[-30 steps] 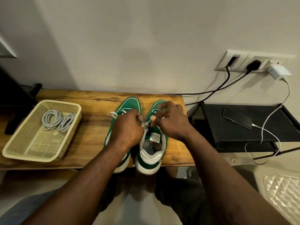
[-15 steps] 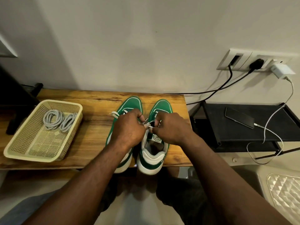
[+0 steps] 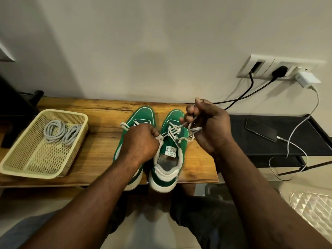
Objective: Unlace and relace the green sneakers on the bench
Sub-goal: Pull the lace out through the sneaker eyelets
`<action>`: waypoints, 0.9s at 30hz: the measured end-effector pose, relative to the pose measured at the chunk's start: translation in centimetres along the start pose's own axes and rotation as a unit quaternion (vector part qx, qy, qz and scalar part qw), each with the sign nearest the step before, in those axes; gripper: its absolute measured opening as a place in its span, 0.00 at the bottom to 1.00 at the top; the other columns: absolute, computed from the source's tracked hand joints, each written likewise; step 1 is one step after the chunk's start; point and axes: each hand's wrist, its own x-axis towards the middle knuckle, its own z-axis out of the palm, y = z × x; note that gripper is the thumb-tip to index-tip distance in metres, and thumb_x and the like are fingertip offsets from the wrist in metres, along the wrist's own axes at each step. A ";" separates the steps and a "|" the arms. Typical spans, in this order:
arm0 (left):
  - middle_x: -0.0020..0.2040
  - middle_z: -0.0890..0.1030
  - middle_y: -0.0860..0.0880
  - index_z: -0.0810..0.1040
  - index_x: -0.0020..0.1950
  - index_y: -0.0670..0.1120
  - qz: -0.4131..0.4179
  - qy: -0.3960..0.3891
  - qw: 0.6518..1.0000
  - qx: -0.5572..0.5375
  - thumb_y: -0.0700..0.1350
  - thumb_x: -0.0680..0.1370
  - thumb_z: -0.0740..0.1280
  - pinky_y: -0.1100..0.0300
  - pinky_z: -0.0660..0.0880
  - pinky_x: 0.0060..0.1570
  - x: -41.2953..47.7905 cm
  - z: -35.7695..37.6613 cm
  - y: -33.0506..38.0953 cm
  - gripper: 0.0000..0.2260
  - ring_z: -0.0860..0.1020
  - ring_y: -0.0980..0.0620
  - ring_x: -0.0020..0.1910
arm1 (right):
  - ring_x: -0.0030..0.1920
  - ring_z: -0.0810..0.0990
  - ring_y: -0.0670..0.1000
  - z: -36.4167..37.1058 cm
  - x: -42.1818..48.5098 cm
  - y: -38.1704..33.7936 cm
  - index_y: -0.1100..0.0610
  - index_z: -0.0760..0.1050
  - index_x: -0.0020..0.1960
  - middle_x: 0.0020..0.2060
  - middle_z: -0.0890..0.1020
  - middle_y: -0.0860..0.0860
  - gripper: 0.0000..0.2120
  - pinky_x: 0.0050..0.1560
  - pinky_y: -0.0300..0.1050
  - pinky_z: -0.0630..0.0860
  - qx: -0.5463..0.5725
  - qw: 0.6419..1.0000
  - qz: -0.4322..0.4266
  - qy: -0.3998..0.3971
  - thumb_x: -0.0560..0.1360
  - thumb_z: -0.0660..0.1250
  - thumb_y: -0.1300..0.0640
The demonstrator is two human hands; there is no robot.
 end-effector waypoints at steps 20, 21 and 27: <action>0.51 0.86 0.50 0.87 0.53 0.50 0.010 -0.003 1.000 0.026 0.37 0.76 0.70 0.59 0.73 0.47 -0.1 -0.6 0.3 0.11 0.79 0.51 0.46 | 0.48 0.81 0.53 -0.4 0.7 3.3 0.53 0.84 0.39 0.46 0.83 0.55 0.13 0.56 0.61 0.78 -0.413 0.910 -0.004 0.000 0.82 0.69 0.56; 0.50 0.86 0.50 0.87 0.52 0.50 0.012 -0.005 0.999 0.032 0.38 0.76 0.69 0.58 0.74 0.47 -0.1 -0.6 0.3 0.11 0.79 0.51 0.46 | 0.47 0.83 0.52 0.0 0.8 3.6 0.57 0.83 0.41 0.45 0.85 0.55 0.12 0.55 0.60 0.79 -0.403 0.915 0.027 -0.002 0.83 0.68 0.57; 0.50 0.87 0.49 0.87 0.53 0.50 0.008 0.000 0.999 0.052 0.43 0.78 0.71 0.58 0.75 0.46 0.0 -0.5 -0.1 0.07 0.80 0.51 0.45 | 0.40 0.78 0.56 0.0 1.6 5.1 0.56 0.74 0.39 0.36 0.81 0.53 0.11 0.41 0.52 0.74 -0.701 0.712 -0.034 -0.025 0.75 0.72 0.52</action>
